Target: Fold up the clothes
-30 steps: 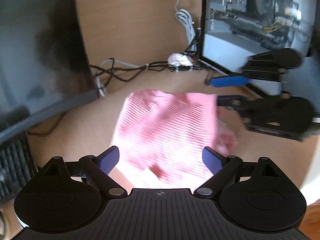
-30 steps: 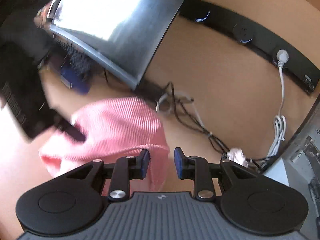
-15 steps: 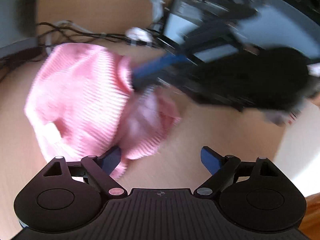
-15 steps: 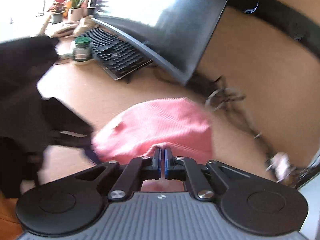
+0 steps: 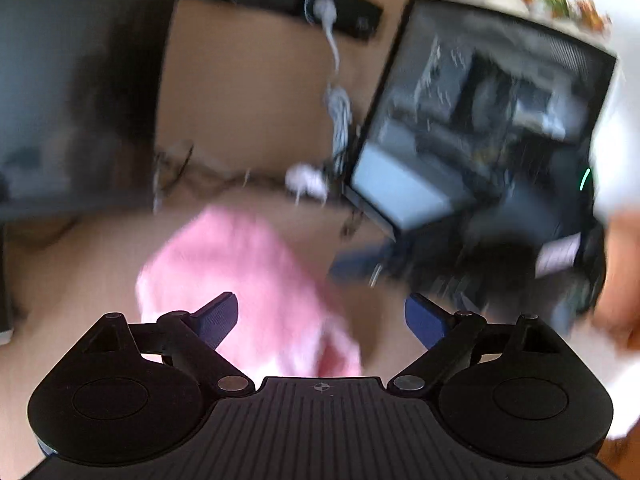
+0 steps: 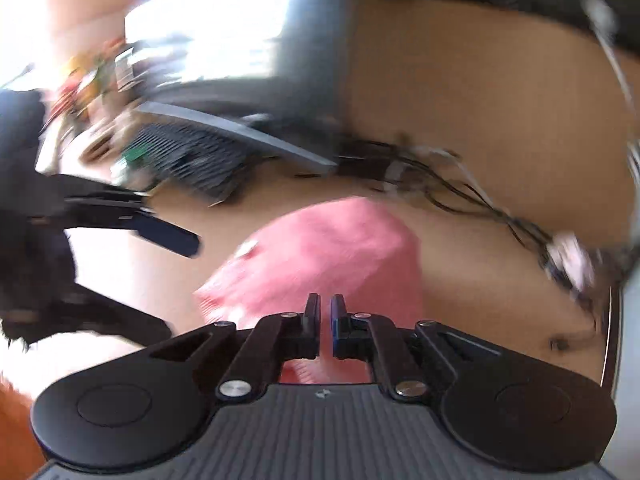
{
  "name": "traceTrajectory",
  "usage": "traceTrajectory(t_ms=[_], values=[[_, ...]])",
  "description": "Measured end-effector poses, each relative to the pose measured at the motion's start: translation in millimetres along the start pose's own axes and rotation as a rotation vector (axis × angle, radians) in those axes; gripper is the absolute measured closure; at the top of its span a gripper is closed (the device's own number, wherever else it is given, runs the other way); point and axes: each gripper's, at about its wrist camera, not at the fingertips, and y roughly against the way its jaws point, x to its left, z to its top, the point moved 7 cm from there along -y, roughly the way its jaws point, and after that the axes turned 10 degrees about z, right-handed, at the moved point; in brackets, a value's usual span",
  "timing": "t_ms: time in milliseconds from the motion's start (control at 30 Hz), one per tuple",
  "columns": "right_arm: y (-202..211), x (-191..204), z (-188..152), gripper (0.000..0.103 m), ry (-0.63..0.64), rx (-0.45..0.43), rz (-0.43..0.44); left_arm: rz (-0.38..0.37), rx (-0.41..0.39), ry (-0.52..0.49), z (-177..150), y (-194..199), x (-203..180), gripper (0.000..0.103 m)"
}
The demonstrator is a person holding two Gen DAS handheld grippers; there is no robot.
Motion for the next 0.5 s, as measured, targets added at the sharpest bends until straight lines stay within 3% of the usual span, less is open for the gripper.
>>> traceTrajectory(t_ms=[100, 233, 367, 433, 500], values=[[-30, -11, -21, 0.087, -0.039, 0.056, -0.032, 0.044, 0.057, 0.068, 14, -51, 10, 0.009], [-47, 2, -47, 0.086, 0.079, 0.078, -0.118, 0.182, 0.219, 0.043, -4, -113, 22, 0.014], [-35, 1, -48, 0.082, 0.049, 0.094, -0.119, 0.21, 0.23, -0.04, -13, -121, 11, 0.009], [-29, -3, -49, 0.071, 0.029, 0.104, -0.117, 0.212, 0.233, -0.046, -15, -122, 11, 0.008], [-30, -8, -51, 0.067, 0.014, 0.109, -0.118, 0.213, 0.233, -0.043, -16, -120, 12, 0.008]])
